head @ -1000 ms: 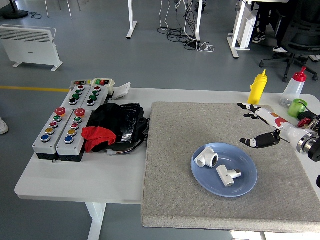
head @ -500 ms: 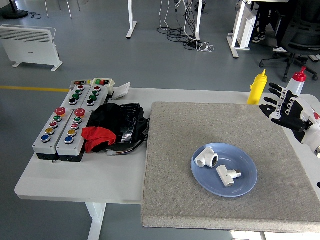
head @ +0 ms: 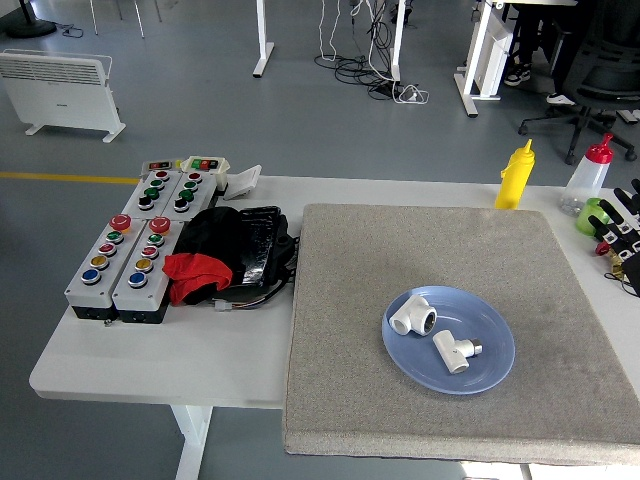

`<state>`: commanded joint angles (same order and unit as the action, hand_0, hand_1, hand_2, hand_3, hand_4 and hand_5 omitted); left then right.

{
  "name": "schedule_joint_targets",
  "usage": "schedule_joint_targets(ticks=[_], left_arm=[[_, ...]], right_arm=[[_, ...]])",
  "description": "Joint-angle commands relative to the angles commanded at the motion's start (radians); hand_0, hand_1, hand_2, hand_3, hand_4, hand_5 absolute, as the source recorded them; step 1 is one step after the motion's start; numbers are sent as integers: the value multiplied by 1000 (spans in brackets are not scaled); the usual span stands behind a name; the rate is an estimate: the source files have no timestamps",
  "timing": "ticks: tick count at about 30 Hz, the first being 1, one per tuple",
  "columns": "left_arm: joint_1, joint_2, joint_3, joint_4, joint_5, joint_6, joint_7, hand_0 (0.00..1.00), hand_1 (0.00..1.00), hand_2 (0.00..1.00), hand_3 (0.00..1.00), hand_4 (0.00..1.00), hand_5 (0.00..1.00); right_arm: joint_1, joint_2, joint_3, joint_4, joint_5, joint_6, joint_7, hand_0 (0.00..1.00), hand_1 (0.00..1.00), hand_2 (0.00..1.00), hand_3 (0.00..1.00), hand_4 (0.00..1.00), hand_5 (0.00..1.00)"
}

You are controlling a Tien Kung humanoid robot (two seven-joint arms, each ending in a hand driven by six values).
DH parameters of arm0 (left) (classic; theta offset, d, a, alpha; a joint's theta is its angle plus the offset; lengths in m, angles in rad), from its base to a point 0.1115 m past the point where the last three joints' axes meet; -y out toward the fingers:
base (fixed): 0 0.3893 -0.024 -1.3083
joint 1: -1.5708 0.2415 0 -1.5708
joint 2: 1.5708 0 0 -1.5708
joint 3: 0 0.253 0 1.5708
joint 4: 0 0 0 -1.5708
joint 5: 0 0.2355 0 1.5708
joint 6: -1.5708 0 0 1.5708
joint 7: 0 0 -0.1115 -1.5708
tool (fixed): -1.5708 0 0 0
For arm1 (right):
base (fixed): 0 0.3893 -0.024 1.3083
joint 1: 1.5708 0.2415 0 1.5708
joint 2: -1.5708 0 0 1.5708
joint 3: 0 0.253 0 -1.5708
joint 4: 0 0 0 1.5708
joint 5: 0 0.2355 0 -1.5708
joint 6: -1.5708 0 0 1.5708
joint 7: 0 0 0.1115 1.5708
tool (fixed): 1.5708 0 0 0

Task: Pick pipe place plate twice

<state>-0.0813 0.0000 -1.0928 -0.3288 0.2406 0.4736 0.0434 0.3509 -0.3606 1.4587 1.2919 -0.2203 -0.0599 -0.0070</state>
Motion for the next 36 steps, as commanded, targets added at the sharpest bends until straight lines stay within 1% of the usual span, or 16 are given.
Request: schedule_joint_targets(ticks=[4,11,26,27,36], left_arm=[[-3,0,4,1,-7,-2,-2,625,630,645,704,488,998],[-11,0,9,2,-16,-5,-5,625,630,645,704,487,998],[-23,0,11,4,-22,-9,-9,625,630,644,704,488,998],[-24,0,11,4,-22,-9,-9,625,630,645,703,488,998],[-27,0,8,4,-18,-10,-8,625,630,646,703,488,998]], right_arm=[[-51,14,68,-2,-11,-2,7,800,772,824,820,657,374],[-97,24,103,-7,-21,-3,9,800,772,822,818,644,376],[-97,30,113,-13,-34,-8,17,801,770,821,816,626,391],[-97,30,113,-14,-34,-9,17,801,770,820,816,618,405],[-97,31,117,-16,-32,-16,22,802,770,821,816,615,404]])
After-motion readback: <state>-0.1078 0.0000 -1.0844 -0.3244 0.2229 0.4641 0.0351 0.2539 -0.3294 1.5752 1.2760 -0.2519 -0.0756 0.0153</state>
